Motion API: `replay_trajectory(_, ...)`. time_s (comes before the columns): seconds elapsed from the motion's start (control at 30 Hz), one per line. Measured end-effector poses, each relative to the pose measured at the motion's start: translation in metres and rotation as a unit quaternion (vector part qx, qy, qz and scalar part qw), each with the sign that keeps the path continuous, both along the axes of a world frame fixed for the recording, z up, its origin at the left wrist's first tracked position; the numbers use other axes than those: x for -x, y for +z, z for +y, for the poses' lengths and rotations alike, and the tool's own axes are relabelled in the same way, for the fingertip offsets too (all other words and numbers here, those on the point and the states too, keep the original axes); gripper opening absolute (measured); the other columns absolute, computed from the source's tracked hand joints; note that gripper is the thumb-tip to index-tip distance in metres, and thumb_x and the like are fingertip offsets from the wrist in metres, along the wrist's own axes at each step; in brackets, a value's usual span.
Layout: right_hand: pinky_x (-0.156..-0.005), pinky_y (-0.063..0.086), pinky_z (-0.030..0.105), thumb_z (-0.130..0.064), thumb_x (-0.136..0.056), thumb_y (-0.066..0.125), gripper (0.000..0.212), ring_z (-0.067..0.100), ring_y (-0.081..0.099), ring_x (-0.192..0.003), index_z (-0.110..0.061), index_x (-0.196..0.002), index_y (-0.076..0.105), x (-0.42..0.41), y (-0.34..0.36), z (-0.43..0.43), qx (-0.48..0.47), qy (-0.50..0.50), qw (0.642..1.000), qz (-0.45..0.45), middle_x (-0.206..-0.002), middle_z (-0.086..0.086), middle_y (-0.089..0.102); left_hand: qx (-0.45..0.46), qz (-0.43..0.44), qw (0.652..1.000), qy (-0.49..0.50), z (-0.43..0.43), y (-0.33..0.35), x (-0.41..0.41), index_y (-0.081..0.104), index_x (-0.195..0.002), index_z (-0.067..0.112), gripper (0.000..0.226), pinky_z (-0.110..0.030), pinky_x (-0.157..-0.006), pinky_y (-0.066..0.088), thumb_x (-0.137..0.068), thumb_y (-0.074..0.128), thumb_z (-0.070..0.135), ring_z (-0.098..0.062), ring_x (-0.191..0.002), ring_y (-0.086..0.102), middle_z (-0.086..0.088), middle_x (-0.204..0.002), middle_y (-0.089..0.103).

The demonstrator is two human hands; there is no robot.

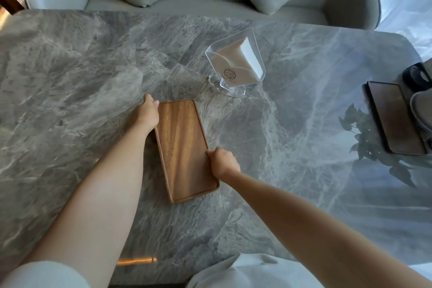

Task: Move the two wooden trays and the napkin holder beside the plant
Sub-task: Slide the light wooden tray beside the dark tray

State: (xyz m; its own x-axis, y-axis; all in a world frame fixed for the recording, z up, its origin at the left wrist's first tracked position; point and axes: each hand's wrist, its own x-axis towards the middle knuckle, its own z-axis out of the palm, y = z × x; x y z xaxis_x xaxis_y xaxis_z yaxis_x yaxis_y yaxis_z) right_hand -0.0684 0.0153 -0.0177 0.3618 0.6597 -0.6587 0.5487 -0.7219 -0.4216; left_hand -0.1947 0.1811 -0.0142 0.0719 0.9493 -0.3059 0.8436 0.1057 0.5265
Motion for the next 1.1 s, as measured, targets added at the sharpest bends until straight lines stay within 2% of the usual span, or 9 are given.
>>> replay_trajectory(0.1,-0.092,0.044,0.044,-0.039,-0.1,0.029,0.046,0.038,0.055,-0.113,-0.001,-0.115,0.051,-0.019,0.007,-0.005,-0.025,-0.017,0.999,-0.012,-0.122,0.021,0.058,-0.003,-0.007,1.0,-0.006,-0.004,0.007,-0.009,0.032,-0.09,0.008,0.021,-0.035,-0.07,0.032,-0.101,0.028,0.026,-0.031,-0.083,0.048,-0.009,-0.072,0.045)
replay_trajectory(0.23,-0.085,0.045,0.043,-0.039,-0.101,0.027,0.044,0.036,0.057,-0.107,-0.003,-0.109,0.05,-0.053,0.014,-0.018,-0.046,-0.02,0.998,-0.036,-0.116,0.02,0.061,0.003,-0.038,0.999,-0.022,-0.017,0.021,-0.039,0.033,-0.092,0.008,0.019,-0.041,-0.083,0.04,-0.101,0.029,0.024,-0.04,-0.107,0.054,-0.029,-0.111,0.056)
replay_trajectory(0.3,-0.082,0.043,0.041,-0.038,-0.101,0.027,0.039,0.036,0.058,-0.106,-0.005,-0.1,0.048,-0.073,0.016,-0.028,-0.052,-0.023,0.997,-0.05,-0.116,0.021,0.061,0.011,-0.057,0.998,-0.034,-0.026,0.024,-0.057,0.034,-0.092,0.008,0.018,-0.042,-0.092,0.041,-0.101,0.031,0.023,-0.041,-0.11,0.053,-0.031,-0.116,0.055)
replay_trajectory(0.47,-0.083,0.043,0.04,-0.035,-0.102,0.029,0.029,0.035,0.057,-0.109,-0.011,-0.089,0.038,-0.129,0.023,-0.063,-0.053,-0.041,0.994,-0.085,-0.118,0.022,0.061,0.04,-0.099,0.991,-0.083,-0.051,0.024,-0.113,0.033,-0.065,0.014,0.035,-0.038,-0.09,0.039,-0.098,0.042,0.022,-0.037,-0.106,0.054,-0.025,-0.101,0.053)
replay_trajectory(0.7,-0.085,0.047,0.04,-0.031,-0.101,0.032,0.036,0.037,0.058,-0.107,-0.004,-0.104,0.054,-0.208,0.029,-0.125,-0.042,-0.077,0.986,-0.145,-0.115,0.023,0.063,0.08,-0.063,0.979,-0.178,-0.092,0.016,-0.192,0.035,-0.063,0.015,0.038,-0.031,-0.072,0.035,-0.097,0.042,0.031,-0.026,-0.081,0.053,-0.005,-0.065,0.048)
replay_trajectory(0.77,-0.076,0.045,0.038,-0.032,-0.101,0.031,0.036,0.036,0.059,-0.104,-0.007,-0.089,0.054,-0.229,0.032,-0.141,-0.041,-0.094,0.983,-0.15,-0.109,0.02,0.064,0.084,-0.049,0.974,-0.207,-0.103,0.018,-0.216,0.041,-0.072,0.009,0.034,-0.031,-0.072,0.035,-0.098,0.04,0.031,-0.027,-0.081,0.054,-0.011,-0.074,0.054)
replay_trajectory(0.87,-0.066,0.035,0.032,-0.037,-0.101,0.03,0.045,0.035,0.06,-0.099,-0.02,-0.059,0.03,-0.258,0.033,-0.159,-0.053,-0.121,0.979,-0.155,-0.089,0.017,0.059,0.074,-0.033,0.969,-0.234,-0.112,0.02,-0.252,0.046,-0.076,0.005,0.035,-0.033,-0.074,0.036,-0.098,0.039,0.031,-0.037,-0.094,0.06,-0.021,-0.089,0.06)
replay_trajectory(0.93,-0.067,0.035,0.033,-0.038,-0.101,0.03,0.046,0.036,0.06,-0.097,-0.023,-0.058,0.023,-0.274,0.036,-0.168,-0.065,-0.139,0.976,-0.153,-0.089,0.017,0.057,0.065,-0.029,0.969,-0.237,-0.118,0.023,-0.277,0.049,-0.081,0.002,0.035,-0.035,-0.076,0.037,-0.099,0.038,0.03,-0.039,-0.103,0.057,-0.027,-0.102,0.061)
replay_trajectory(1.1,-0.068,0.035,0.033,-0.041,-0.101,0.026,0.045,0.035,0.059,-0.096,-0.02,-0.061,0.029,-0.306,0.037,-0.185,-0.062,-0.159,0.976,-0.137,-0.104,0.019,0.063,0.034,-0.026,0.973,-0.227,-0.129,0.028,-0.338,0.042,-0.082,0.002,0.03,-0.036,-0.077,0.037,-0.099,0.039,0.028,-0.041,-0.106,0.055,-0.031,-0.11,0.06)
